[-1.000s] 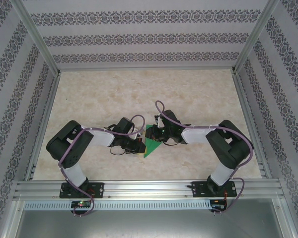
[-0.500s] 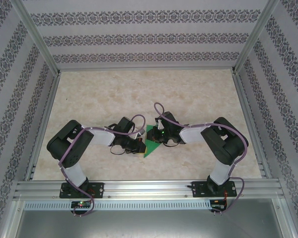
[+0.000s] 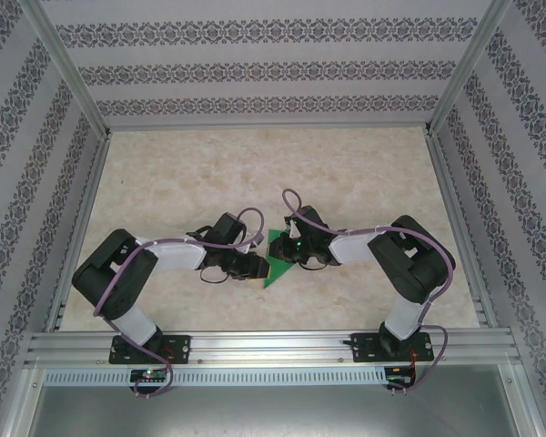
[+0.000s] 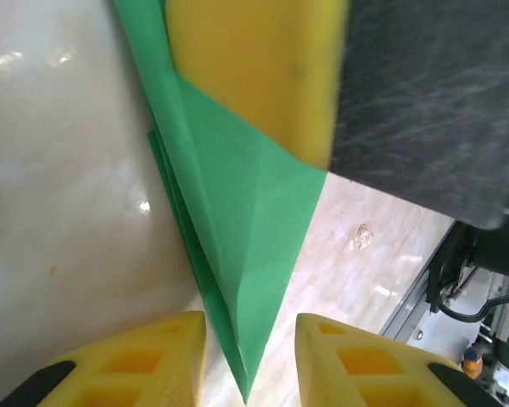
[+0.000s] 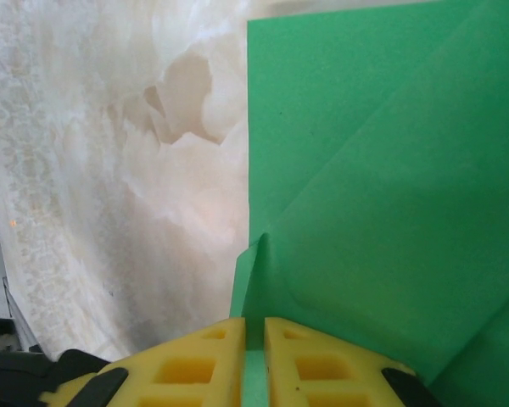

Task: Fold a paper plane with a square sheet of paper (pick it up from the middle)
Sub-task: Fourth fold the wing at the center of the table.

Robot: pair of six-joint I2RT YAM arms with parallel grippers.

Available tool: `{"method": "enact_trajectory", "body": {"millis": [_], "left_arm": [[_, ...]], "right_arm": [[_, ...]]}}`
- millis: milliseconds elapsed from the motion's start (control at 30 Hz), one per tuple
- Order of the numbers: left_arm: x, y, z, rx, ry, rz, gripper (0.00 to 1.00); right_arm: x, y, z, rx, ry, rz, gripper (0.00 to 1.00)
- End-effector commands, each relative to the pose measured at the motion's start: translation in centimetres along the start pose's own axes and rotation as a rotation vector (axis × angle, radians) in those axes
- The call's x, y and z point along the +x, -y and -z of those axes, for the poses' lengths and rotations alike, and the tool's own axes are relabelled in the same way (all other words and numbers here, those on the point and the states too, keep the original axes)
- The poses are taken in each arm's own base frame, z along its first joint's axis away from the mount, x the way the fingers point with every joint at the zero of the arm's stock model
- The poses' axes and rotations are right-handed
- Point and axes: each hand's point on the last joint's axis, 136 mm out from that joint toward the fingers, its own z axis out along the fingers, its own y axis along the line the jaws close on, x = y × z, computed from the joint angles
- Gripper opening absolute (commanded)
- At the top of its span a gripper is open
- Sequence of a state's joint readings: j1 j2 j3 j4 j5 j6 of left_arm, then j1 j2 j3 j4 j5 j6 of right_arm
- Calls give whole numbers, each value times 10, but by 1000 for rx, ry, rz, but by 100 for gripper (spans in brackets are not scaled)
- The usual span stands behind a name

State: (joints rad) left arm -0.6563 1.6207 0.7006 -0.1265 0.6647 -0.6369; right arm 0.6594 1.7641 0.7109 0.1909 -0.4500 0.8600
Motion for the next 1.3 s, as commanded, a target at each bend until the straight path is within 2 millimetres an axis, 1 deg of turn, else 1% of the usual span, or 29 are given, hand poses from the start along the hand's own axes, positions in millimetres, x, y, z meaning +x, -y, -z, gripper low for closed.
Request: {"method": "enact_trajectory", "body": {"millis": [0, 33, 67, 133, 200, 267, 367, 467, 533, 600, 667, 767, 833, 933, 1033, 1100, 1267], "left_arm": [[-2, -3, 13, -60, 50, 12, 34], [-3, -1, 16, -59, 65, 12, 32], [-6, 5, 19, -44, 82, 3, 26], [-11, 20, 24, 12, 104, -9, 19], [-14, 35, 22, 84, 97, -15, 15], [-15, 40, 17, 112, 71, -20, 12], [-13, 35, 7, 123, 49, 0, 11], [-14, 28, -2, 138, 50, 32, 11], [-14, 31, -10, 185, 34, 41, 12], [-13, 27, -16, 206, 27, 64, 11], [-8, 23, -21, 218, 10, 75, 11], [4, 9, -26, 198, -14, 104, 12], [14, 6, -30, 209, -53, 113, 13], [22, 8, -35, 230, -88, 102, 13], [26, 11, -32, 236, -91, 82, 14], [25, 13, -30, 228, -89, 69, 15], [20, 30, -20, 228, -65, 0, 18]], "right_arm": [[15, 38, -6, 122, -12, -24, 15], [16, 39, -6, 122, -12, -25, 15], [17, 39, -7, 121, -12, -23, 15], [18, 41, -6, 122, -11, -27, 15], [18, 42, -6, 119, -7, -29, 15], [19, 42, -6, 119, -5, -26, 15], [20, 44, -6, 122, -5, -28, 15], [21, 45, -7, 123, -7, -29, 15], [22, 46, -7, 123, -8, -30, 15], [23, 48, -8, 126, -10, -32, 15], [24, 48, -8, 128, -13, -31, 15], [25, 51, -9, 137, -16, -32, 14], [26, 54, -10, 144, -19, -36, 15], [29, 58, -12, 152, -25, -43, 15], [30, 60, -13, 155, -27, -47, 15], [31, 61, -13, 159, -27, -47, 15], [32, 64, -13, 167, -29, -49, 14]]}}
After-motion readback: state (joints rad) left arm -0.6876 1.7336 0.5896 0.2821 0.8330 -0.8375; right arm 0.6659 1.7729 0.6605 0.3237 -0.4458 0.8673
